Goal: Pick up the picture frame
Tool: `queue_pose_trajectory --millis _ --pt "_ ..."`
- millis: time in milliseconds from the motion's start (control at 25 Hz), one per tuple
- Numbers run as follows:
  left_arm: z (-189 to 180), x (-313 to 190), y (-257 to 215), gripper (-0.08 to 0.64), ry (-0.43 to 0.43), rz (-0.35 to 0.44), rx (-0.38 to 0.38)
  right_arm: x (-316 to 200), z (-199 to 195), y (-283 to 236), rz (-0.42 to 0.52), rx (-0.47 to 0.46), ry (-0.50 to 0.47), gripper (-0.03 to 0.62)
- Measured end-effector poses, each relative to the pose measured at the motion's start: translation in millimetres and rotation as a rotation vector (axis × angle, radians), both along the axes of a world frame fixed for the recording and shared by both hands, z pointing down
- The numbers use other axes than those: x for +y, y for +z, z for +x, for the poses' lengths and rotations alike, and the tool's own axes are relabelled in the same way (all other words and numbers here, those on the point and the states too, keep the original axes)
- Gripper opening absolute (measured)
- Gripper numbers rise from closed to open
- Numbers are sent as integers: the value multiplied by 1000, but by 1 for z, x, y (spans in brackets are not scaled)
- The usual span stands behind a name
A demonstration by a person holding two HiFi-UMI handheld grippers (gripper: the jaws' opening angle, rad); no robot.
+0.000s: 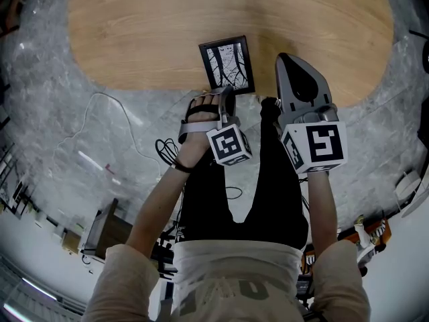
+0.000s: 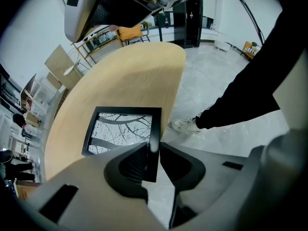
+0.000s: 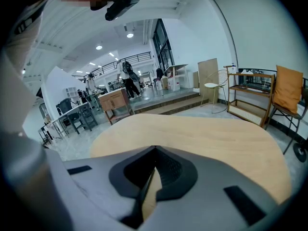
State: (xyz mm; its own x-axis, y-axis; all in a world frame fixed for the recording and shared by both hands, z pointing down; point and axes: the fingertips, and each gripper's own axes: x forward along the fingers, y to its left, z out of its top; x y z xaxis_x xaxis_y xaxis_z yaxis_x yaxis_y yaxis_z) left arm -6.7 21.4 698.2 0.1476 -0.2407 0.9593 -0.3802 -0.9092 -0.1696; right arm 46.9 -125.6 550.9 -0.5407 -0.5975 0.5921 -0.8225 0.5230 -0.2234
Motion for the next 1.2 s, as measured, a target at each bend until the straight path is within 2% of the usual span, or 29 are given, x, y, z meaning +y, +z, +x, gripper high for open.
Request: queue_pose_trajectory --millis 200,360,1040,1200 --pt "2 3 -1 80 -6 -39 -33 2 0 -3 4 -3 -7 5" --pt "3 8 0 72 -69 -101 -4 4 0 -4 4 -6 0 5" --pt "3 -18 -14 69 -181 -106 37 -3 8 -20 26 -15 24 5" --pt "-2 -47 -43 69 -222 -58 56 -12 6 -44 51 -28 40 5"
